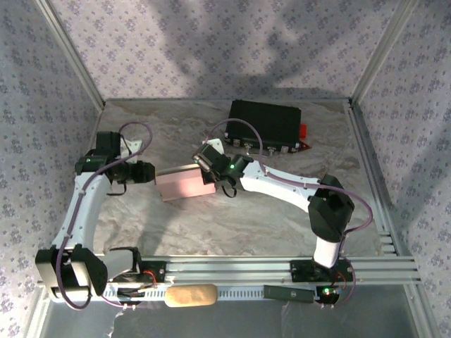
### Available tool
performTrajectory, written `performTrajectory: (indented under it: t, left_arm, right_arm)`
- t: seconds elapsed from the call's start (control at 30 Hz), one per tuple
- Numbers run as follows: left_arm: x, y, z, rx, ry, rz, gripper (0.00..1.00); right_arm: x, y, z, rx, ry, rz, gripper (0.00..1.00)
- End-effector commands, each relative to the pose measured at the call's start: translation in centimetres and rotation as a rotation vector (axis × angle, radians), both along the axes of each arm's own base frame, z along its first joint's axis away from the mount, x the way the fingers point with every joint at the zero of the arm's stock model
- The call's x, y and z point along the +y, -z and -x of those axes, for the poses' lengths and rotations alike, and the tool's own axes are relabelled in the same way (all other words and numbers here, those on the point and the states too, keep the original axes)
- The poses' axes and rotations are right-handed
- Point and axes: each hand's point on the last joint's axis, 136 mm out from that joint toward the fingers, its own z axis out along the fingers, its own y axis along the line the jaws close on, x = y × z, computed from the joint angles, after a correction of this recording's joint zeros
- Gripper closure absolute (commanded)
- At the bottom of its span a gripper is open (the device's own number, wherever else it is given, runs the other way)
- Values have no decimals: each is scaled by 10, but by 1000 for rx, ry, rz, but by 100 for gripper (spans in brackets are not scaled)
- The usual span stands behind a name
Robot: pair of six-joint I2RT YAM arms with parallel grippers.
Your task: Fold the paper box
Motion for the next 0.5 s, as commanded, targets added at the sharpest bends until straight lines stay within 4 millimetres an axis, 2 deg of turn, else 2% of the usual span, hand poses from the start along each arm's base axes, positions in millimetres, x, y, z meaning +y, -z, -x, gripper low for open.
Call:
performTrajectory:
  t: [0.0, 0.2, 0.27, 0.47]
  left_arm:
    - [1, -2, -5, -16, 31, -35, 62]
    - [-11, -4, -8, -41, 68, -22, 57]
    - [-14, 3, -6, -13, 78, -24, 53]
    - [-12, 20, -3, 11, 61, -41, 52]
  right_arm:
    - [-4, 29, 11, 87, -38, 79, 100]
    - [-3, 30, 12, 92, -41, 80, 100]
    - [-4, 29, 11, 90, -37, 80, 100]
    - [-4, 29, 11, 90, -37, 76, 100]
